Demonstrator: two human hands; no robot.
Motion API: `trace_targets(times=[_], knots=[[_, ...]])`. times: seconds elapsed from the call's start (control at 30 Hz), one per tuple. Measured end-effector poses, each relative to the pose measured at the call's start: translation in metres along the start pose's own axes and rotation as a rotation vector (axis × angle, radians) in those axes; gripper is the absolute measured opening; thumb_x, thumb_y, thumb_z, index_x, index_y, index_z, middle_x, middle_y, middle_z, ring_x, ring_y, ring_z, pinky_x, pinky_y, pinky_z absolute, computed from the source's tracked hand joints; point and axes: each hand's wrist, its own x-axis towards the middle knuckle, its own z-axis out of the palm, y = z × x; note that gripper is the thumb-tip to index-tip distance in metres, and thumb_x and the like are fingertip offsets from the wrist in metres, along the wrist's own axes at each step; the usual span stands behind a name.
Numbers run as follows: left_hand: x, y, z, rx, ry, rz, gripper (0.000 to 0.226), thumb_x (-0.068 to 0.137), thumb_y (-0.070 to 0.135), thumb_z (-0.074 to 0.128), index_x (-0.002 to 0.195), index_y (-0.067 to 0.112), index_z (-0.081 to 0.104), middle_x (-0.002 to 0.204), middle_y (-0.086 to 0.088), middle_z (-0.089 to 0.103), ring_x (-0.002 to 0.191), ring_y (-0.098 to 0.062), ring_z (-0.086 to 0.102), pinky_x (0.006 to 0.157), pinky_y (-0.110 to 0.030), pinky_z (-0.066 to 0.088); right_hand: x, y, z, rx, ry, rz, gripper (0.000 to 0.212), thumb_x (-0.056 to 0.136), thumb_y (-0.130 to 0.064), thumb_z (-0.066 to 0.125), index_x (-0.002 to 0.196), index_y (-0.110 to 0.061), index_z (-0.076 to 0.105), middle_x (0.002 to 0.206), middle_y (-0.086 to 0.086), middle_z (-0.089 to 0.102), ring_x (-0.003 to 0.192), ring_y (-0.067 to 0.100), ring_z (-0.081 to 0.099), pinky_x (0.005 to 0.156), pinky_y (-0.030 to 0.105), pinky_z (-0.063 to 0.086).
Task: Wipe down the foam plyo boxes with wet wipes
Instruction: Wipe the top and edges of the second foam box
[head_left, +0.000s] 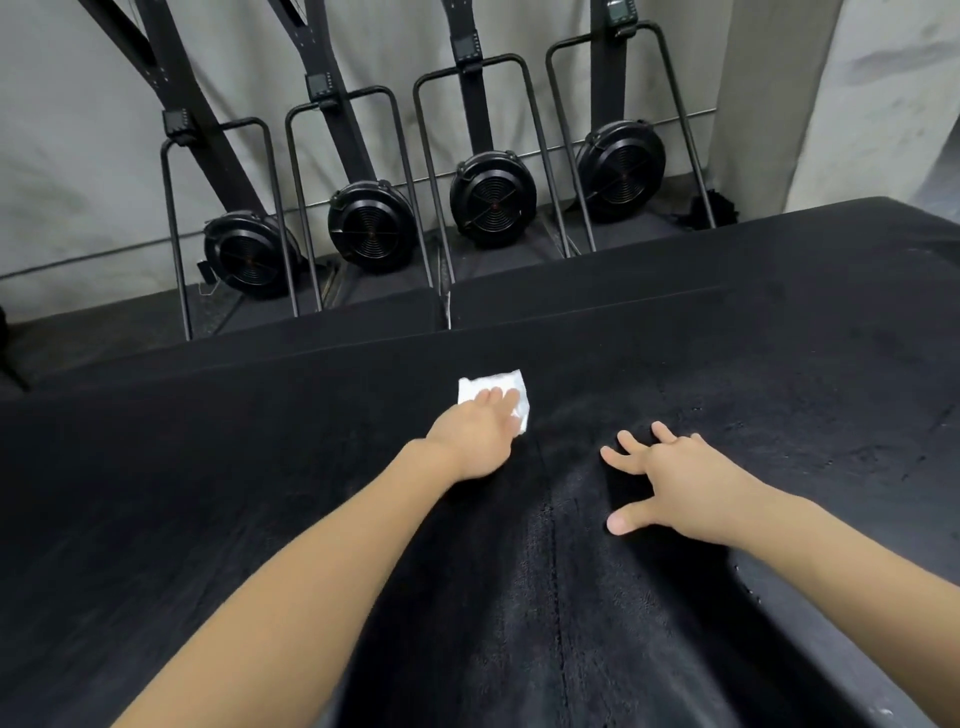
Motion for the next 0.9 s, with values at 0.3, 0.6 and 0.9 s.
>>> trace_targets(times=[0.3,0.6,0.9], knots=[[-0.056,0.001,0.015,-0.136,-0.035,0.019,0.049,0.109,0.03,0.026,0.155,0.013,0.023,0.155,-0.007,0.031,0.144,-0.025,0.03,0.111,-0.047,0.039,-0.004,-0.009,-0.004,-0.015,-0.024,0.026,0.093,0.087,-0.067,0.056,0.159,-0.032,0.009,0.167,-0.006,0.001,0.154,0.03,-0.004,0.124,0.05,0.008],[0.089,-0.028,-0.007,0.056,-0.052,-0.034,0.052,0.101,0.012,0.029,0.153,0.003,0.026,0.152,-0.018,0.029,0.134,-0.036,0.032,0.111,-0.048,0.035,0.004,-0.005,0.0,-0.063,-0.057,0.008,0.093,0.089,-0.07,0.049,0.159,-0.033,0.0,0.167,-0.009,-0.005,0.153,0.029,-0.012,0.124,0.049,0.003],[0.159,-0.026,-0.019,0.023,-0.011,-0.086,0.05,0.105,0.018,0.026,0.155,0.007,0.025,0.149,-0.021,0.039,0.136,-0.037,0.038,0.111,-0.044,0.029,0.022,-0.004,-0.008,-0.206,-0.018,-0.019,0.087,0.081,-0.078,0.051,0.154,-0.034,0.03,0.15,-0.004,0.045,0.137,0.029,0.042,0.106,0.042,0.042]])
